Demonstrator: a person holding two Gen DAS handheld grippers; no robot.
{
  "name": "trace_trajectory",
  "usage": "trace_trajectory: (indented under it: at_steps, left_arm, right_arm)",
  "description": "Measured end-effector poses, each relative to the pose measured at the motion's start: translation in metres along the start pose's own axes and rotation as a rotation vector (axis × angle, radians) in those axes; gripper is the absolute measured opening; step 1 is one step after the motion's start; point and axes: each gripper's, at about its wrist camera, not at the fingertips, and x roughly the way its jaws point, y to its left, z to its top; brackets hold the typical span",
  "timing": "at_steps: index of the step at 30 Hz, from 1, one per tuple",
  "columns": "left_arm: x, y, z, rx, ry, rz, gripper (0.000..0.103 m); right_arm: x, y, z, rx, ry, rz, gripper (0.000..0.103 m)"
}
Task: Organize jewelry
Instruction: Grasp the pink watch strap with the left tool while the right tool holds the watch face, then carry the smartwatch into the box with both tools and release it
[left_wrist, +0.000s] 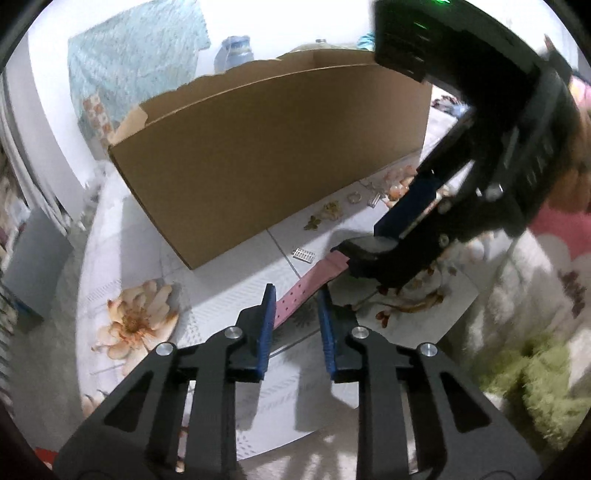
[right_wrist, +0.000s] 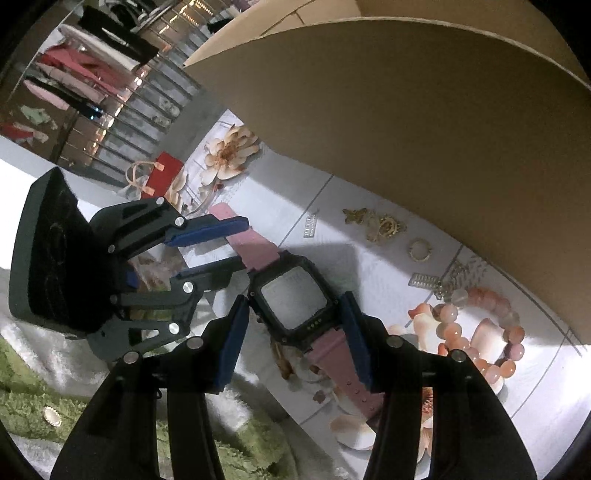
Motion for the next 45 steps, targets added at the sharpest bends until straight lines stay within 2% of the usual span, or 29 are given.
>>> trace_trajectory:
  at_steps: [5,9,14,17,21,24,25,30,36,42,45]
  left_arm:
    - [0.004,0.009,0.002,-0.068,0.032,-0.064,0.017]
    - [0.006,0.018,0.003,-0.103,0.042,-0.088,0.017]
    - [0.007,0.018,0.003,-0.11,0.049,-0.088,0.017]
    - [0.008,0.017,0.004,-0.107,0.052,-0.079,0.017]
    - [0.008,0.014,0.006,-0.098,0.05,-0.061,0.016]
    - [0.007,0.011,0.007,-0.087,0.037,-0.041,0.01]
    - [0.006,0.01,0.008,-0.085,0.031,-0.038,0.009]
    - [-0.006,0.008,0.015,-0.077,-0.01,-0.018,0.004]
    - [-0.039,-0.001,0.032,-0.045,-0.098,0.017,0.004]
    - [-0.093,0.0,0.078,0.031,-0.27,0.071,0.003]
    - [-0.099,0.01,0.11,0.041,-0.291,0.063,0.003]
  right_arm:
    - [-0.013,-0.001,-0.011,-0.005,-0.043,-0.032,0.051]
    - [-0.019,0.005,-0.023,-0.036,-0.086,-0.104,0.051]
    - [-0.023,0.013,-0.035,-0.098,-0.133,-0.241,0.051]
    - [-0.021,0.022,-0.041,-0.156,-0.168,-0.363,0.049]
    - [-0.015,0.031,-0.047,-0.219,-0.2,-0.488,0.027]
    - [-0.013,0.036,-0.051,-0.254,-0.232,-0.568,0.013]
    - [-0.015,0.036,-0.052,-0.258,-0.246,-0.582,0.011]
    - [-0.031,0.041,-0.059,-0.264,-0.312,-0.597,0.01]
    - [-0.062,0.058,-0.064,-0.281,-0.402,-0.623,0.01]
    - [-0.12,0.079,-0.047,-0.323,-0.526,-0.645,0.01]
    - [-0.149,0.071,-0.019,-0.301,-0.539,-0.607,0.01]
